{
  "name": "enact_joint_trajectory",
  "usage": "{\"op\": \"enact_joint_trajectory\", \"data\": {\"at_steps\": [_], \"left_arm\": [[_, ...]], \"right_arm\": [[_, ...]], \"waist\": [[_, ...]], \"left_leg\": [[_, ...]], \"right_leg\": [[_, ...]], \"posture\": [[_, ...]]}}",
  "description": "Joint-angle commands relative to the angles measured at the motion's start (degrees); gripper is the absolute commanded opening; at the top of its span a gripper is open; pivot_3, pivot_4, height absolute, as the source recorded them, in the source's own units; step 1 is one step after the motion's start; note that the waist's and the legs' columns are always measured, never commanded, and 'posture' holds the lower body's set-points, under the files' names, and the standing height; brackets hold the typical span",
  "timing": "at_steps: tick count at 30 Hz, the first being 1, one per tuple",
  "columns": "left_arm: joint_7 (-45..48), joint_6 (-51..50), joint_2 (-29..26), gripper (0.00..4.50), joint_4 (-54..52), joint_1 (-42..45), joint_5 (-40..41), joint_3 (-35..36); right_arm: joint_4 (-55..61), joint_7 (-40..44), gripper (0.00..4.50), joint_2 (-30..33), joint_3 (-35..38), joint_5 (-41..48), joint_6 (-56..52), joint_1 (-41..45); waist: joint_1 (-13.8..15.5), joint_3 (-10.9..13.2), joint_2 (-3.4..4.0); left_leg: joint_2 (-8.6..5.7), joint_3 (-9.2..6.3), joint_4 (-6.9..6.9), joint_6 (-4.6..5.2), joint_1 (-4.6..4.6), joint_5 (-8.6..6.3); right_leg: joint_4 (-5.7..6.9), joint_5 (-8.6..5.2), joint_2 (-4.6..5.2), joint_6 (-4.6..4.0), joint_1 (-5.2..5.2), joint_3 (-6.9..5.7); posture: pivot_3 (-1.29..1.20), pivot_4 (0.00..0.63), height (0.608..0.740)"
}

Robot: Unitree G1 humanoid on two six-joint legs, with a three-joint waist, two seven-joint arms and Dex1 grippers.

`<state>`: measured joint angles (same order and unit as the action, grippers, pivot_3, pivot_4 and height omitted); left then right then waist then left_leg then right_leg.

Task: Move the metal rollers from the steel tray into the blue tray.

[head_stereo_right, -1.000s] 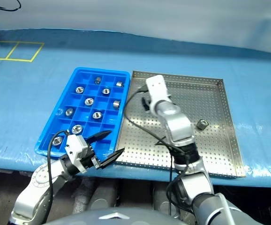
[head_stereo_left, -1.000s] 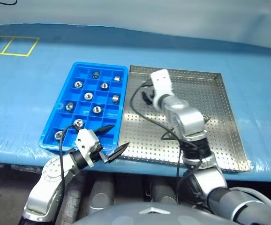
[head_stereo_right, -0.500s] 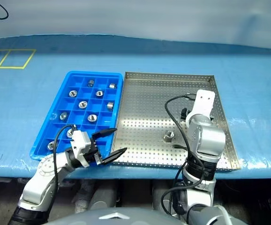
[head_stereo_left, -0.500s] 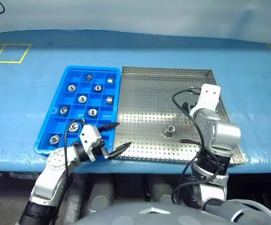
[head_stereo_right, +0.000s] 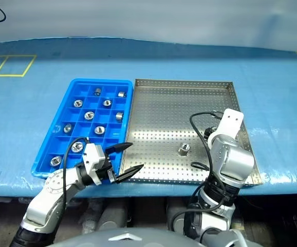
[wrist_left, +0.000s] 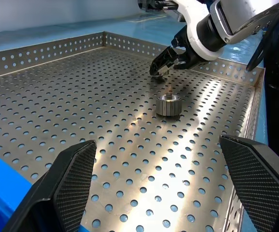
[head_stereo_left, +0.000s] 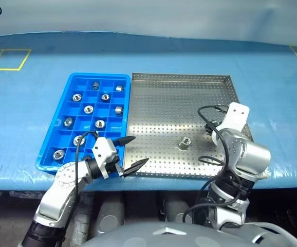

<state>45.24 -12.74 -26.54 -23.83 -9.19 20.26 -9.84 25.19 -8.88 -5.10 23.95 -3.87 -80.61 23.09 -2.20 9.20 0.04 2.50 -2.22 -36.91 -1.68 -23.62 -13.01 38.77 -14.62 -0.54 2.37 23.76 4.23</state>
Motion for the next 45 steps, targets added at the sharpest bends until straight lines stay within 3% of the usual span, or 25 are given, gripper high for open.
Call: {"op": "enact_joint_trajectory", "data": {"at_steps": [1,2,6,13,24,32,38,45], "left_arm": [[-0.3,-1.1,-0.2,4.50,-2.6,0.4,0.3,-0.8],[-0.5,-1.3,-0.2,4.50,-2.7,0.4,0.3,-0.8],[-0.8,-2.3,-0.2,4.50,-3.6,0.5,0.5,-0.9],[-0.6,-4.6,-1.1,4.50,-6.5,-0.8,2.3,-0.1],[0.7,3.0,-2.3,4.50,-8.4,-13.2,3.8,6.3],[0.2,2.7,-1.6,4.50,-8.4,-16.5,5.4,7.2],[-0.9,2.2,-1.7,4.50,-9.2,-16.4,5.3,6.8],[0.3,2.0,-2.6,4.50,-10.1,-17.0,6.9,7.1]], "right_arm": [[2.4,0.4,2.15,-0.4,-1.7,0.6,0.1,0.1],[2.7,0.6,1.88,-0.3,-2.2,0.7,-0.1,0.1],[4.1,3.3,1.86,1.0,-6.4,2.2,-0.2,0.3],[0.8,16.7,1.86,4.8,-24.5,10.5,7.6,3.3],[-14.0,29.7,1.86,2.4,-37.7,17.1,18.6,14.2],[-19.2,35.1,1.86,0.5,-48.4,18.4,21.1,14.4],[-22.1,35.6,1.86,-0.3,-51.4,17.9,22.5,13.8],[-16.3,36.6,1.86,5.1,-47.4,20.4,18.5,11.9]], "waist": [[0.0,0.0,0.00],[0.0,0.0,0.00],[0.0,0.0,0.00],[-0.8,0.1,-0.04],[1.0,0.1,-0.15],[3.0,0.1,-0.17],[4.0,0.1,-0.18],[4.6,0.1,-0.20]], "left_leg": [[0.00,0.00,-0.01,0.00,0.00,0.00],[0.00,0.00,-0.01,0.00,0.00,0.00],[0.00,0.00,0.02,0.00,-0.02,0.00],[0.08,-0.01,0.09,0.00,0.01,0.00],[0.06,-0.08,0.28,0.03,-0.01,-0.04],[0.07,-0.18,0.42,0.03,-0.02,-0.04],[0.08,-0.19,0.41,0.03,-0.01,-0.03],[0.07,-0.18,0.39,0.02,-0.01,-0.04]], "right_leg": [[0.00,0.00,0.00,0.00,0.00,0.00],[0.00,-0.01,0.01,-0.02,0.00,0.00],[0.00,0.00,0.00,0.00,0.02,0.00],[0.02,0.01,-0.07,0.01,0.05,0.00],[-0.02,-0.01,-0.03,0.00,0.09,-0.12],[-0.04,-0.09,-0.03,-0.10,0.13,-0.23],[-0.03,-0.18,-0.04,-0.24,0.13,-0.27],[-0.04,-0.21,-0.01,-0.30,0.12,-0.27]], "posture": [[0.04,0.150,0.740],[0.04,0.150,0.740],[0.04,0.150,0.740],[0.07,0.150,0.740],[0.20,0.150,0.740],[0.25,0.150,0.740],[0.26,0.150,0.740],[0.24,0.150,0.740]]}}
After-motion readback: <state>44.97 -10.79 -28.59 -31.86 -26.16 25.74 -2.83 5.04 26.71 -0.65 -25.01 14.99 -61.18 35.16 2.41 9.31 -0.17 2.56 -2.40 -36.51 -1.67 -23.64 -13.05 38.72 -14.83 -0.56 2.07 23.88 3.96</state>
